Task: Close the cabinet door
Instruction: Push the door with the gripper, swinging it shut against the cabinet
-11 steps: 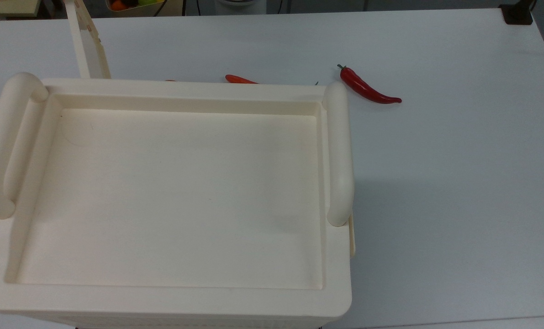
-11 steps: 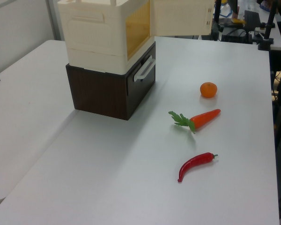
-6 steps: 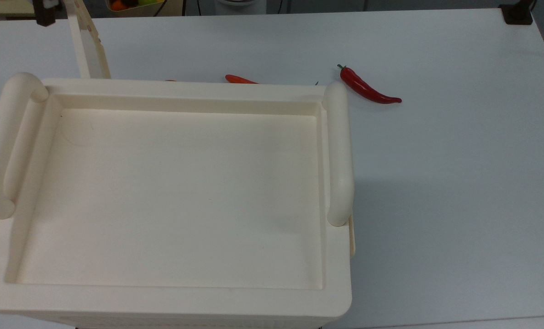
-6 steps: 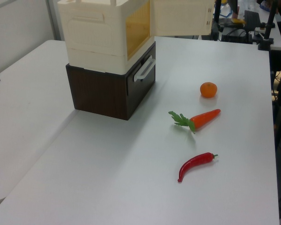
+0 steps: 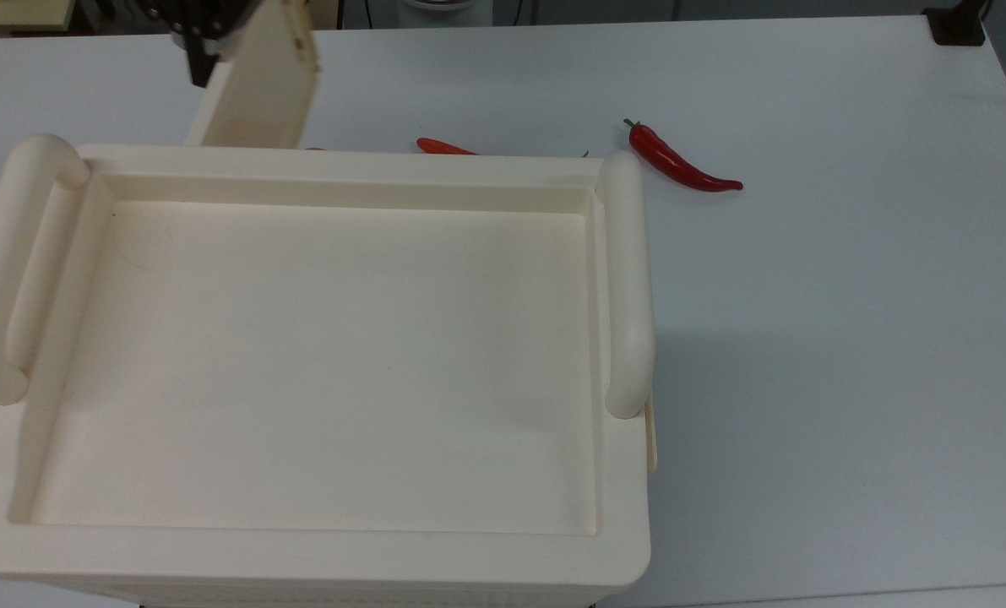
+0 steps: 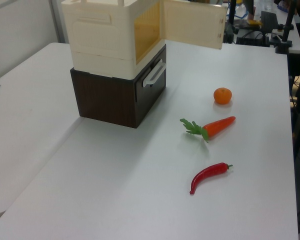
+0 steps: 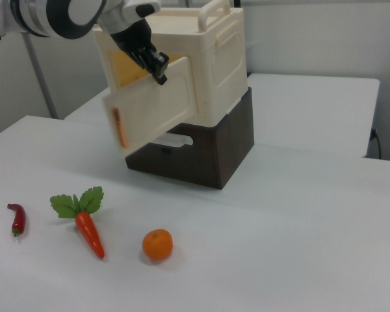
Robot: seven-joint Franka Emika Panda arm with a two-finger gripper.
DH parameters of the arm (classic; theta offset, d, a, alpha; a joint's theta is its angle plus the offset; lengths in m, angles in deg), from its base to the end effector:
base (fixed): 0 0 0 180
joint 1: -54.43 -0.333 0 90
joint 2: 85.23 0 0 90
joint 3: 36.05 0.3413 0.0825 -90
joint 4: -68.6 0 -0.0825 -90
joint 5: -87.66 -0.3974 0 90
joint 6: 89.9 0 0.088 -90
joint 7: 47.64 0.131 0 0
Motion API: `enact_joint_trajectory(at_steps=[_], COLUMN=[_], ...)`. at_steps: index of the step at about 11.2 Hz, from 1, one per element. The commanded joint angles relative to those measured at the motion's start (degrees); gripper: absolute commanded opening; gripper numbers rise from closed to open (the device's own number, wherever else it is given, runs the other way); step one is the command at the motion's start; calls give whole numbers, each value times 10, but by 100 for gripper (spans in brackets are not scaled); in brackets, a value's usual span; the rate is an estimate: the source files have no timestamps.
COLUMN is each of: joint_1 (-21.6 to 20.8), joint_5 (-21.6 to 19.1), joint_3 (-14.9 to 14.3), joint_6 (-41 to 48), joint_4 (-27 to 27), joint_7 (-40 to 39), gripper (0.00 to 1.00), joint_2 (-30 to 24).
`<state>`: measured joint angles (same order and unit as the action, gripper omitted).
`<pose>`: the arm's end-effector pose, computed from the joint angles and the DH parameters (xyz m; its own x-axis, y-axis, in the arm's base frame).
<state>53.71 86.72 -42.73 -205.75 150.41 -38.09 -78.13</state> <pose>0.6545 -0.0615 0.6751 0.8570 -0.2561 0.4472 -0.2483 -0.9656 -0.0773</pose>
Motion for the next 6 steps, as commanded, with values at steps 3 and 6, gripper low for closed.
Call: enact_joint_trajectory(at_steps=[3, 6], joint_1=[-26, -27], joint_5=[-61, -59], joint_3=[-4, -4], joint_6=[-154, -157], joint_4=[7, 8], joint_7=[72, 71], gripper=[1, 1], joint_2=[33, 39])
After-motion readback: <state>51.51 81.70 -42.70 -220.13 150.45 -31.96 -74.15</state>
